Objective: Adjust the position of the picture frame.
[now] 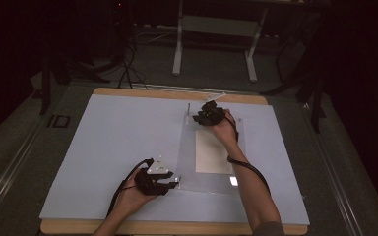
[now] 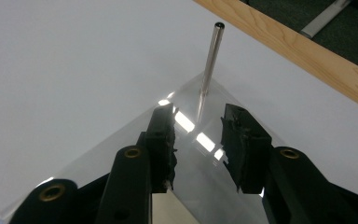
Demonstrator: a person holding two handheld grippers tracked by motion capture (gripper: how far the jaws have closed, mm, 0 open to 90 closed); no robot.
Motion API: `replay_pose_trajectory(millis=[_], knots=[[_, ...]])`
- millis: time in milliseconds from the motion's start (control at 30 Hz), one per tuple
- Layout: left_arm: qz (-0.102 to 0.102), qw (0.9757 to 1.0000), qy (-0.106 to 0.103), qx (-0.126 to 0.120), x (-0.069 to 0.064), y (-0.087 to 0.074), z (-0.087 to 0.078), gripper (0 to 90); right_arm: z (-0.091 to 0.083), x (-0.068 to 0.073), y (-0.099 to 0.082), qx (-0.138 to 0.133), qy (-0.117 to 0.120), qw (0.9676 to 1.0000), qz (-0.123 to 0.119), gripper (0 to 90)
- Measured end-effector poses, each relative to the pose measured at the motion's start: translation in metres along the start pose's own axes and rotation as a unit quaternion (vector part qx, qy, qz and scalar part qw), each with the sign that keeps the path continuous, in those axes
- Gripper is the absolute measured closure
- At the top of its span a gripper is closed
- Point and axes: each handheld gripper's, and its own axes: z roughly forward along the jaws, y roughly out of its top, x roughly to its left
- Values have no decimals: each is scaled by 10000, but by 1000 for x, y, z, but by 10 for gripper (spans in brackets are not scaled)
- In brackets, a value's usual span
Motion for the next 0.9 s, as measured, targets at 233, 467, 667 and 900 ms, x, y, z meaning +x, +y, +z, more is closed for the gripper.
replay_pose_trajectory(millis=[233, 467, 667, 900], knots=[[97, 9998, -181, 11, -8, 7, 18, 650, 6, 1, 7, -42, 19, 10000, 22, 632], [34, 9999, -111, -96, -10, 8, 28, 742, 19, -3, 14, -96, 52, 9998, 139, 659], [64, 9999, -59, -113, -10, 8, 30, 817, 36, -4, 24, -11, -48, 9999, 91, 723], [84, 9998, 7, -161, -13, 9, 28, 785, 51, -6, 34, -6, -154, 9997, 206, 760]])
